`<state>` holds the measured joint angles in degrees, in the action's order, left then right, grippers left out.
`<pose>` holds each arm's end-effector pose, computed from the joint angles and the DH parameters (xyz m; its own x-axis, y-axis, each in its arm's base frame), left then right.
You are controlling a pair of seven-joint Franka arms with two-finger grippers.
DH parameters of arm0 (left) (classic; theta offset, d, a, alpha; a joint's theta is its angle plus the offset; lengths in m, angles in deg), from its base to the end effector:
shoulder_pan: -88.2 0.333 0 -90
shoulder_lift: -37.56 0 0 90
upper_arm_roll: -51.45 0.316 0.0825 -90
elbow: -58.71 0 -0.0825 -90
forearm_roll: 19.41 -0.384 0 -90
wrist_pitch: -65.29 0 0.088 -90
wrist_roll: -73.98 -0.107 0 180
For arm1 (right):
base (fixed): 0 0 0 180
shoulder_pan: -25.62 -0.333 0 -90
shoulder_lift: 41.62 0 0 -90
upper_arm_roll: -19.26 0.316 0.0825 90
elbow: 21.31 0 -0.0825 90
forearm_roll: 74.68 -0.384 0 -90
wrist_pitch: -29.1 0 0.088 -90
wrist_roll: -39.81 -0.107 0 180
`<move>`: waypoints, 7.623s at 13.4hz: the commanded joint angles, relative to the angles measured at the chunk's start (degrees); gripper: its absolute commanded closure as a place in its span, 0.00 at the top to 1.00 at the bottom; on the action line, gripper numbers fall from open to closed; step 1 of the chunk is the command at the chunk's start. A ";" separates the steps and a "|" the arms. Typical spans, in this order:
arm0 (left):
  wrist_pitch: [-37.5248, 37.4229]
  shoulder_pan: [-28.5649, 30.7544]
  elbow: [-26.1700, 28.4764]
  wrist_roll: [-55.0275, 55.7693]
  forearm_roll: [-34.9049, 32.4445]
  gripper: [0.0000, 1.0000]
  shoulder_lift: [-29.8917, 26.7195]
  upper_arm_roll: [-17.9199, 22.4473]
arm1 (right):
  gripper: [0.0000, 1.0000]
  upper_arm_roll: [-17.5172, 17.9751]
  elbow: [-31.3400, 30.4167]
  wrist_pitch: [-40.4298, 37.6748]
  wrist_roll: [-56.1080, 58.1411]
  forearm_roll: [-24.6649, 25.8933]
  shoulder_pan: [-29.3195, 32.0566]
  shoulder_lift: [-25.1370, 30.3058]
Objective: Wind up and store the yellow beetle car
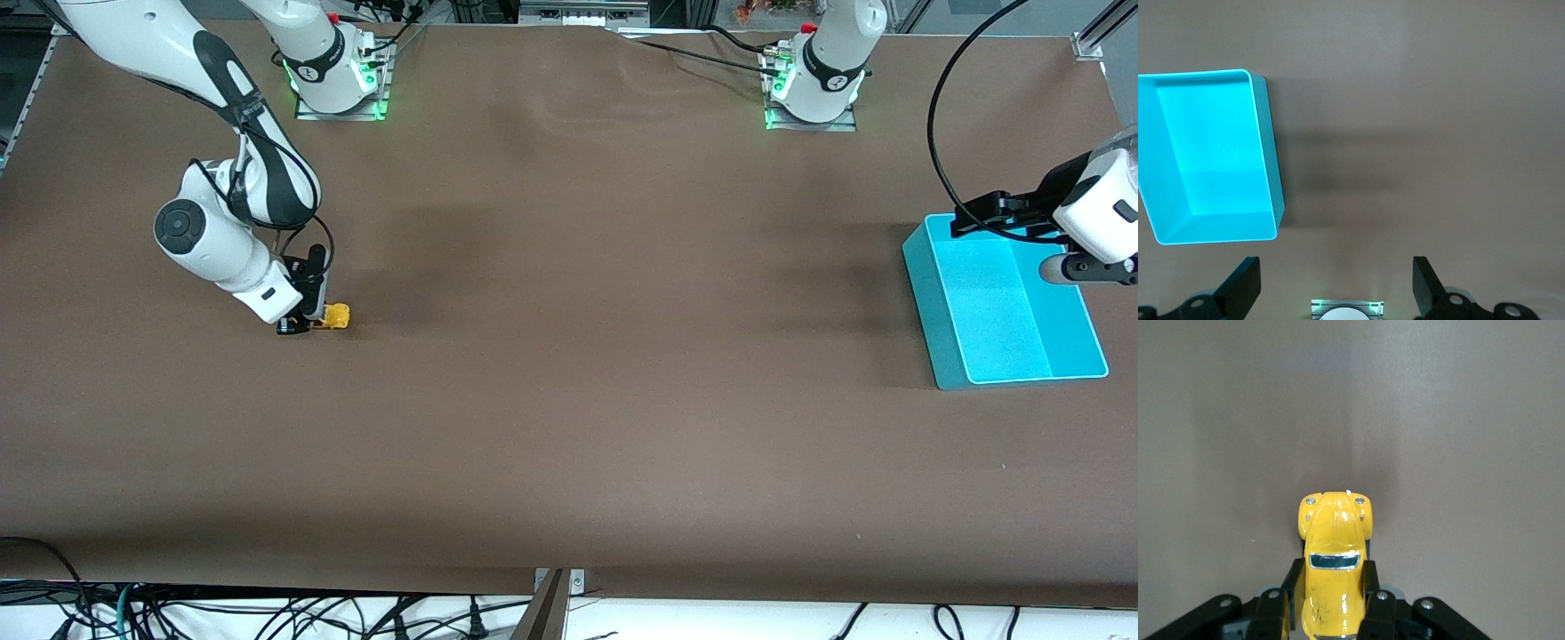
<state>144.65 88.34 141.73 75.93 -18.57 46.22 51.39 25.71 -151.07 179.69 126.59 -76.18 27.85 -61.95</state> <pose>0.5785 -0.0009 0.5809 0.9763 0.0327 -0.2137 0.0351 -0.9994 0.0075 0.5378 0.0403 0.2039 0.0123 0.9985 0.0526 0.9999 -0.0126 0.0068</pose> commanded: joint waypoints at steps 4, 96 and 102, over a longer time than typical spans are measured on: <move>-1.23 0.39 -1.89 1.39 -0.14 1.00 0.74 -0.38 | 0.11 0.13 -1.73 0.59 6.98 -0.35 6.28 -1.11; 69.61 9.88 43.27 -92.21 -6.20 1.00 14.72 -1.17 | 1.00 5.41 26.75 -51.53 -74.03 -0.70 9.64 24.81; 73.39 10.67 44.51 -94.93 -6.20 0.99 15.42 -1.08 | 1.00 5.41 26.66 -51.53 -74.03 -0.70 9.64 24.81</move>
<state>216.32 98.26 185.67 -17.20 -23.61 61.66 50.64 31.34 -125.24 128.32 53.10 -76.69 37.85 -36.85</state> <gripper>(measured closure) 0.000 0.000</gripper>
